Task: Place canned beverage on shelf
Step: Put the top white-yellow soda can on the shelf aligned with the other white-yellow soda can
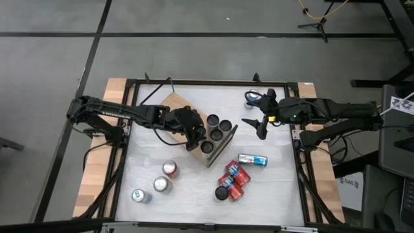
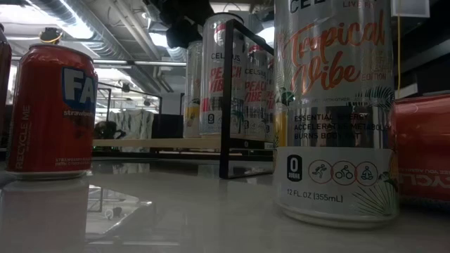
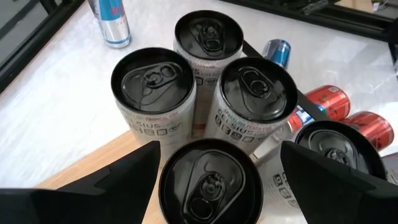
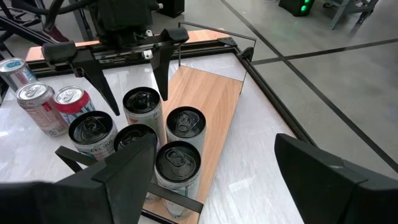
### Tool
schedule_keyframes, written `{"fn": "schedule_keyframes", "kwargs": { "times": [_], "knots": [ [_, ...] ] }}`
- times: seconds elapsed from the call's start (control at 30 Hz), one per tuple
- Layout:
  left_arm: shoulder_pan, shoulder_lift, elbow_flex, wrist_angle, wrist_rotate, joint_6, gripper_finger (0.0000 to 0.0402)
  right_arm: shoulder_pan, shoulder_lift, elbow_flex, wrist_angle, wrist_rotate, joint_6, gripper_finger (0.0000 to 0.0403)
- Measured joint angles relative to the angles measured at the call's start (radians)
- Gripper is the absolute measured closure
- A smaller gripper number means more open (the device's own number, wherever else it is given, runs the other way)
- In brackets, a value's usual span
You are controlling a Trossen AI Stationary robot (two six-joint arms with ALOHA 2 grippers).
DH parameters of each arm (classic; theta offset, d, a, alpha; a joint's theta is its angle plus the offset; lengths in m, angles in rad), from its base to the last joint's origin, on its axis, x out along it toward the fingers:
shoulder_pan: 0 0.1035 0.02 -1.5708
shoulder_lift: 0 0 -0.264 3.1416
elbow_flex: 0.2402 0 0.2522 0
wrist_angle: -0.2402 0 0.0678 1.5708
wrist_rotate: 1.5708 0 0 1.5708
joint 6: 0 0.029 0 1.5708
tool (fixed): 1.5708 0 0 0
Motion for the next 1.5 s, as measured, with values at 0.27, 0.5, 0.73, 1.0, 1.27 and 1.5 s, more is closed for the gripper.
{"fn": "schedule_keyframes", "kwargs": {
  "times": [0.27,0.5,0.73,1.0,1.27,1.5],
  "knots": [
    [0.001,-0.008,0.000,-0.004,-0.035,0.001,0.0075,0.000,0.000,0.000,0.000,0.000,0.000,0.0079],
    [0.003,-0.090,0.001,-0.015,-0.112,0.001,0.0075,0.000,0.000,0.000,0.000,0.000,0.000,0.0079],
    [-0.032,-0.167,0.002,-0.038,-0.087,0.000,0.0075,0.000,0.000,0.000,0.001,0.000,0.000,0.0079],
    [-0.122,-0.154,0.001,-0.212,-0.160,-0.133,0.0075,0.000,0.000,0.000,0.001,0.000,0.000,0.0079],
    [-0.196,-0.085,0.001,-0.297,-0.263,-0.357,0.0075,0.000,0.000,0.000,0.000,0.000,0.000,0.0079],
    [-0.216,-0.016,0.001,-0.224,-0.407,-0.443,0.0075,0.000,0.000,0.000,0.000,0.000,0.000,0.0079]
  ]
}}
